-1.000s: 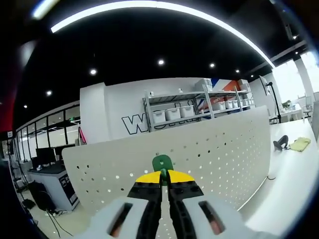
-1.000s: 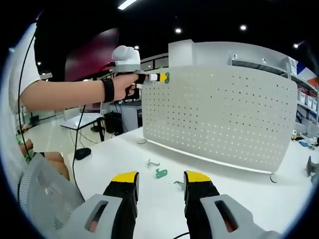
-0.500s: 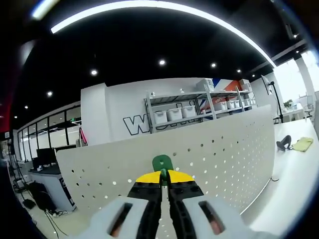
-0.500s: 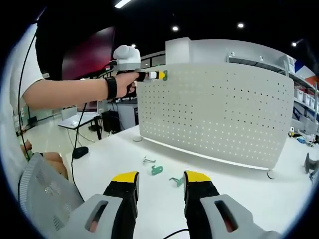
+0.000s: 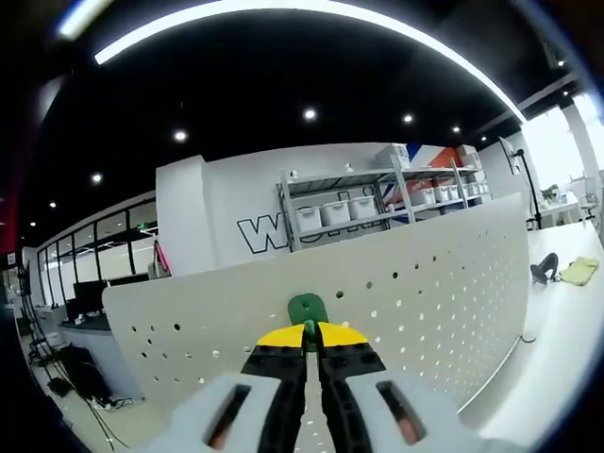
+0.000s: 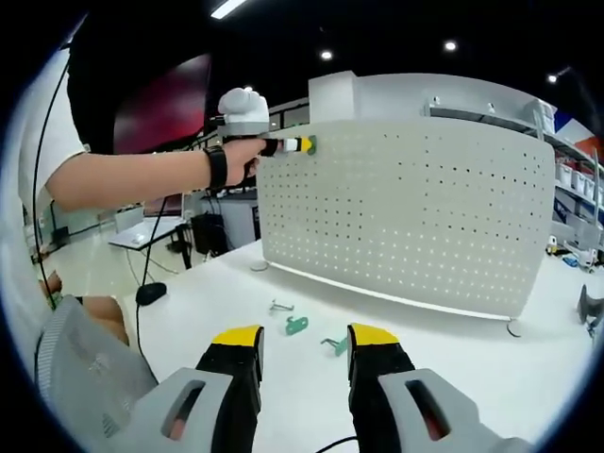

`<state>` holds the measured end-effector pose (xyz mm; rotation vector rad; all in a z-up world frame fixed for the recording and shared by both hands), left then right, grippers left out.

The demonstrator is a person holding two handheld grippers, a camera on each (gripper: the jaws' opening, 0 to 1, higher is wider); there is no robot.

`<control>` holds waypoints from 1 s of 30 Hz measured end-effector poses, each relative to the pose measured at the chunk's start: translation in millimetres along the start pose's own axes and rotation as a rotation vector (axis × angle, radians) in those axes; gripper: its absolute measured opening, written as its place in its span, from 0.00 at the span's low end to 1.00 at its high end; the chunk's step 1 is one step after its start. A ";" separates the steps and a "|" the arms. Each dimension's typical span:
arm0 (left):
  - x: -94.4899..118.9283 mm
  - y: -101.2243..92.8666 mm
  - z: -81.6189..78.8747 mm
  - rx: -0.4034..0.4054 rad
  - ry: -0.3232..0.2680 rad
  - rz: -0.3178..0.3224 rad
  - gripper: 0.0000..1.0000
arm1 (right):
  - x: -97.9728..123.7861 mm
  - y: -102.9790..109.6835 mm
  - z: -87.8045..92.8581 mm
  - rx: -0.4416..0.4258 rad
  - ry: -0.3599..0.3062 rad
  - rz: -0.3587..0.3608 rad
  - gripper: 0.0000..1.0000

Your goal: Insert the hook assembly into the mounting plate slot until the hook locks in place.

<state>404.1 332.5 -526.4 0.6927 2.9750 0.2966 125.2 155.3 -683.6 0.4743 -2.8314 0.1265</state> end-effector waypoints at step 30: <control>-9.6 2.7 -6.0 0.069 -0.004 -0.049 0.04 | 1.2 -5.6 6.9 -0.012 0.016 0.019 0.35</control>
Point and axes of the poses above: the point that each gripper's makers call its tool centre point, and the gripper's own axes: x roughly backward along the fingers, y roughly to its left, z roughly out of its underside, the point moved 1 cm from there along x, roughly backward along the fingers, and after that the axes turned 13 degrees about z, right-handed, at the moved point
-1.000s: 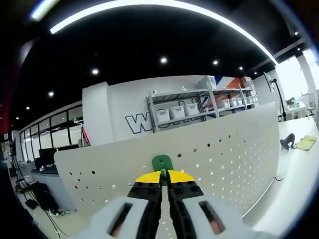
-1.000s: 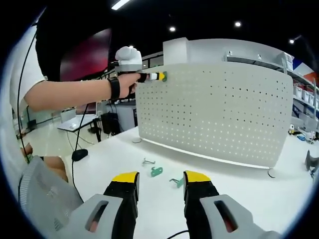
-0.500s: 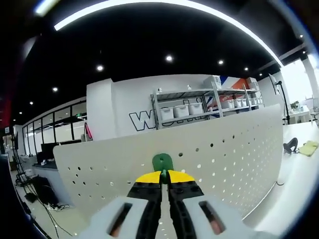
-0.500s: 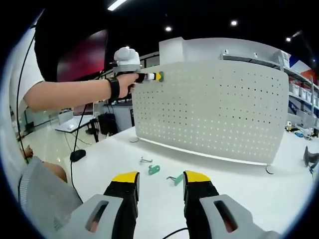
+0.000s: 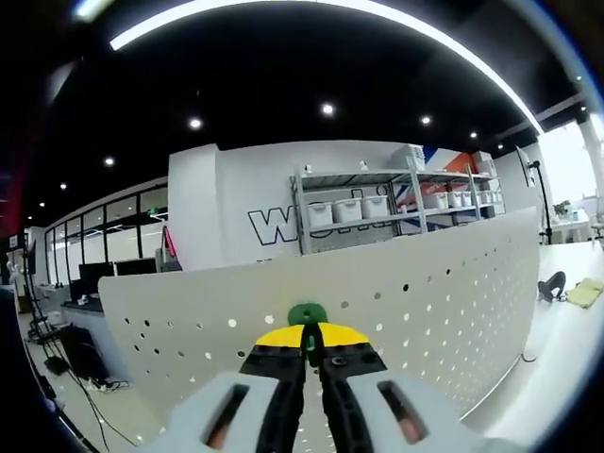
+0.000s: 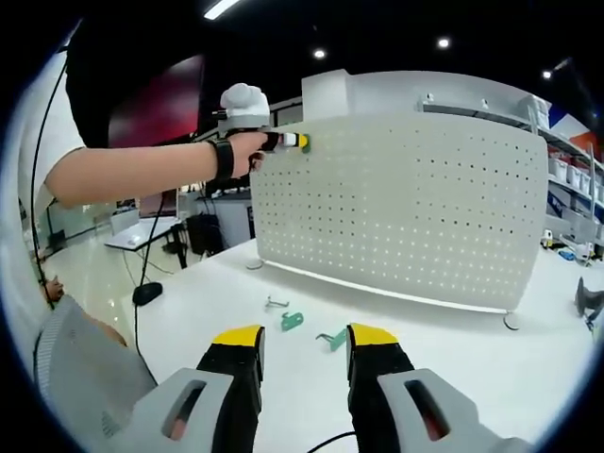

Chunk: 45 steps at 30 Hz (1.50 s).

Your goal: Insert the hook assembly into the mounting plate slot until the hook locks in place.

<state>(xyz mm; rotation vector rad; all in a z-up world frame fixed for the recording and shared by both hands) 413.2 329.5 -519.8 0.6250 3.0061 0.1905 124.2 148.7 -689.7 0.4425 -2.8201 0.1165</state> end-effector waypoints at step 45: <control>33.6 -11.3 -12.1 -0.008 -0.043 0.132 0.16 | -6.4 12.2 -11.4 0.035 -0.009 -0.058 0.34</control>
Point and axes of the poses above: the point that each gripper's makers call its tool centre point, and the gripper's own axes: x roughly backward along the fingers, y roughly to its left, z roughly out of its underside, the point moved 1 cm from there along x, roughly backward along the fingers, and after that the axes turned 13 degrees about z, right-handed, at the moved point
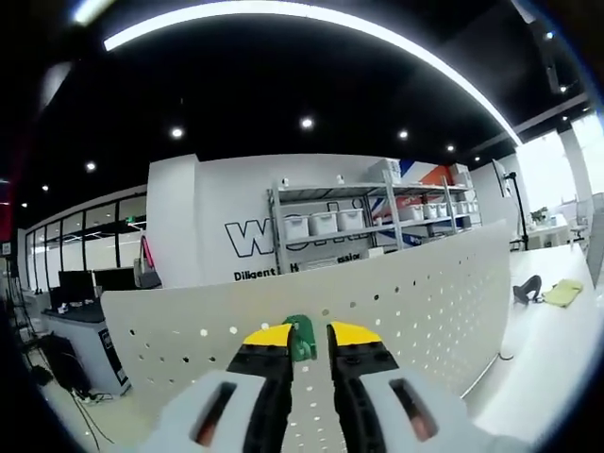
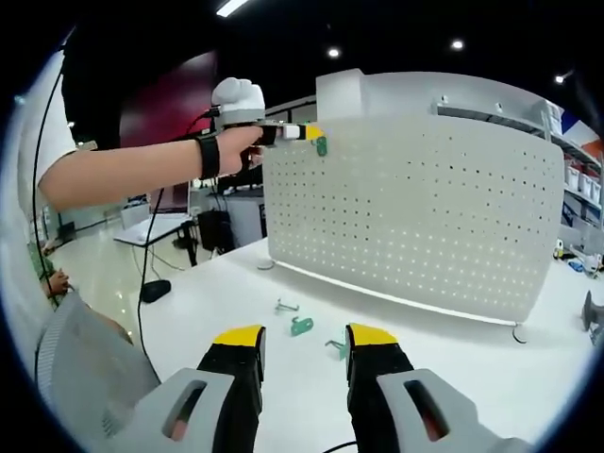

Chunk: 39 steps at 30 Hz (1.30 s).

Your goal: Insert the hook assembly into the mounting plate slot until the hook locks in place.

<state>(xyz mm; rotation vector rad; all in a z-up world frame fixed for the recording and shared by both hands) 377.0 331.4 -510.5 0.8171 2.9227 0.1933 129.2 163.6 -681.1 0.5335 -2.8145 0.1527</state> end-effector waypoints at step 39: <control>98.0 -96.1 42.8 0.047 0.096 0.201 0.29 | 3.8 1.0 4.6 0.017 -0.018 -0.072 0.32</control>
Point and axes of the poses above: the point that each gripper's makers call its tool centre point, and the gripper's own axes: x roughly backward along the fingers, y roughly to its left, z roughly out of its underside, the point moved 1 cm from there along x, roughly backward along the fingers, and after that the axes turned 13 degrees about z, right-handed, at the moved point
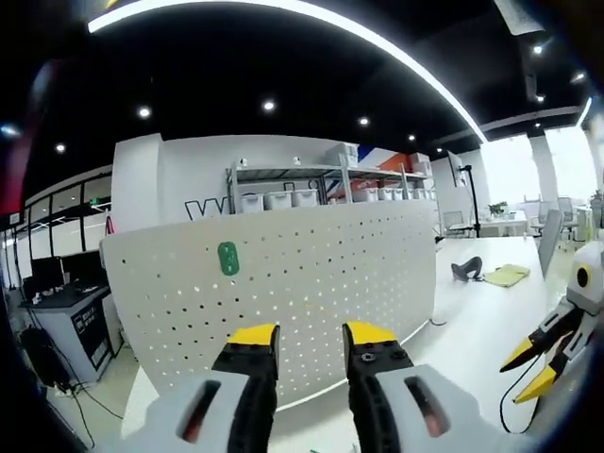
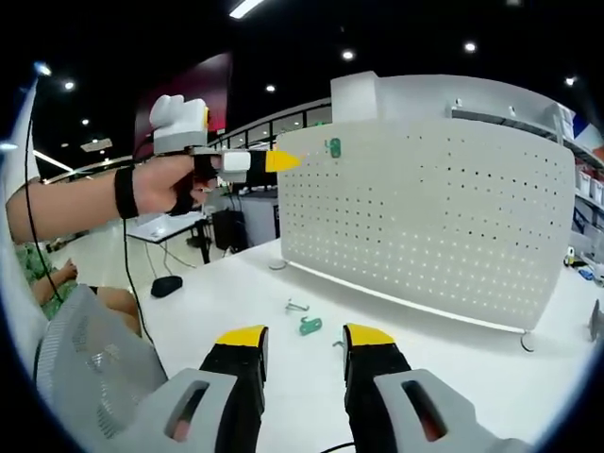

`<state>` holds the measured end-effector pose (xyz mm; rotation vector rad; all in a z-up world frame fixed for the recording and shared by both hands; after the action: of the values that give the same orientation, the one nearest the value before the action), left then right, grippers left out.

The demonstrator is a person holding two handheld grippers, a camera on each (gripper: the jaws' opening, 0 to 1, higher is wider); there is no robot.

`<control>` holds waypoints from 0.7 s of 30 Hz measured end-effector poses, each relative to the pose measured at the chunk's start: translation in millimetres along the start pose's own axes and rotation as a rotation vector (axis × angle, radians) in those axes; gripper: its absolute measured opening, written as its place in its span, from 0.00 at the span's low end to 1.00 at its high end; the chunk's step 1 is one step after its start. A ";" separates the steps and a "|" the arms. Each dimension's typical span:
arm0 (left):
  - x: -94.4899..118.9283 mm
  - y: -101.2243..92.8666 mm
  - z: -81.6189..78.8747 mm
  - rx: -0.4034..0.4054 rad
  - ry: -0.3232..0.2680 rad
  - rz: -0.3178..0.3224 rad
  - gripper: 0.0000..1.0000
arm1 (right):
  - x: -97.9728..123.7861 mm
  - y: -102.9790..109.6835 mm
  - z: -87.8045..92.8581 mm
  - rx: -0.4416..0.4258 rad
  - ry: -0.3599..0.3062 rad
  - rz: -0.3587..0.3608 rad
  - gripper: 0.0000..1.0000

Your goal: Insert the hook assembly into the mounting plate slot until the hook locks in place.

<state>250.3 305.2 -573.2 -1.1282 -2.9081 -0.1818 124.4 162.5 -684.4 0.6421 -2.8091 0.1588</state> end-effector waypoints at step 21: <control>25.3 -63.0 22.8 0.040 0.013 0.076 0.41 | -5.1 -15.5 5.6 0.029 0.019 -0.056 0.31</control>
<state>189.8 278.6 -600.8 -1.2246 -2.8380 -0.1286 134.4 149.8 -690.4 0.7205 -2.7719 0.1943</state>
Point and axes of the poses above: the point that each gripper's makers call its tool centre point, and the gripper's own axes: x roughly backward along the fingers, y roughly to its left, z roughly out of its underside, the point moved 1 cm from there along x, roughly backward along the fingers, and after that the axes turned 13 degrees about z, right-handed, at the moved point
